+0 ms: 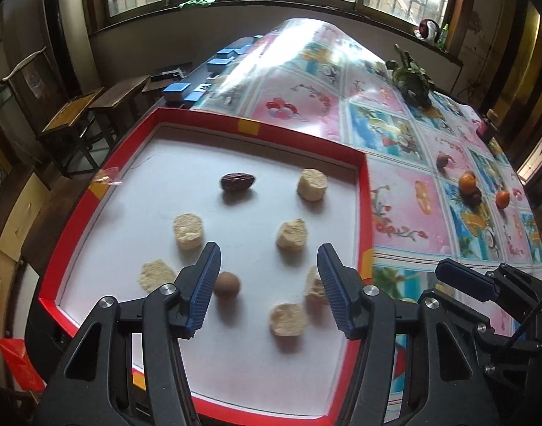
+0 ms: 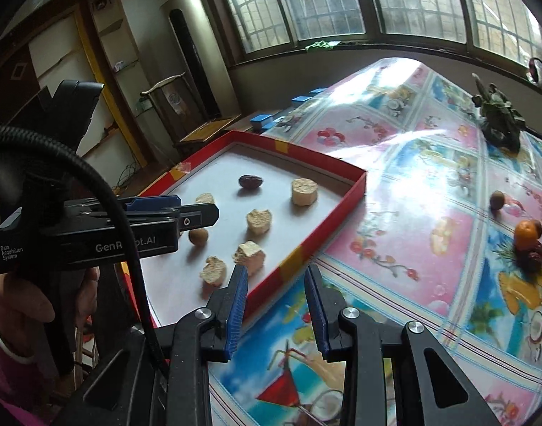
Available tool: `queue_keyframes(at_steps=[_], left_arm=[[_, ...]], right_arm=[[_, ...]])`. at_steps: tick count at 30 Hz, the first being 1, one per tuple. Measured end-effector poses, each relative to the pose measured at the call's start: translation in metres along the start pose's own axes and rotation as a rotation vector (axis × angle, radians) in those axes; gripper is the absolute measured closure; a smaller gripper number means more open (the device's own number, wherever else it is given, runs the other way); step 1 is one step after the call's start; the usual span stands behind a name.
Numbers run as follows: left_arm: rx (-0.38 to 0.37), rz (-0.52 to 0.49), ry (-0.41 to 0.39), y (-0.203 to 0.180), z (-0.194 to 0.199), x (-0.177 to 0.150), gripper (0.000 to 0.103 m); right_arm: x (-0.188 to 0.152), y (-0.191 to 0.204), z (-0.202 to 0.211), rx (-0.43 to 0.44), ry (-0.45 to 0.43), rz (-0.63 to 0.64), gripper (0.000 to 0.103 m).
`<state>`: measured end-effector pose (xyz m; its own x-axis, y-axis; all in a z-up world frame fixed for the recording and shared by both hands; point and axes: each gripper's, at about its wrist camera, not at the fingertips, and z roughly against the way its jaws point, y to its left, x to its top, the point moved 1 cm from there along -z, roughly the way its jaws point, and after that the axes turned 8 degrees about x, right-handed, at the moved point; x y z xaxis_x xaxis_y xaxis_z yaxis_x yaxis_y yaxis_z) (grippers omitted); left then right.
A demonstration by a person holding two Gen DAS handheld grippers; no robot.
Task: Organize fruits
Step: 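Grasp an orange with the left tool while the right tool grasps a red date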
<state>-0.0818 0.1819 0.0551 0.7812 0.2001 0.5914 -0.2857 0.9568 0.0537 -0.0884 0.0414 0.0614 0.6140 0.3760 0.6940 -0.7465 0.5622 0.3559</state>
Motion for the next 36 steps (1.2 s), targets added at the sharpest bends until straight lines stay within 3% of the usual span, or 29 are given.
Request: queue_keyframes(at_steps=[10,21,36], left_arm=[[-0.13,-0.124,0.016,-0.094,-0.004,0.012,0.046],[-0.196,-0.229,0.054,-0.174,-0.019,0.024,0.046],[-0.205,-0.219,0.093,-0.195,-0.043,0.046,0.046]], right_arm=[[-0.022,-0.074,0.059,-0.15,-0.06,-0.129,0.071],[-0.045,-0.145,0.103,-0.275,-0.076,-0.24,0.068],[-0.006,-0.21,0.064,-0.344,-0.03,-0.248,0.067]])
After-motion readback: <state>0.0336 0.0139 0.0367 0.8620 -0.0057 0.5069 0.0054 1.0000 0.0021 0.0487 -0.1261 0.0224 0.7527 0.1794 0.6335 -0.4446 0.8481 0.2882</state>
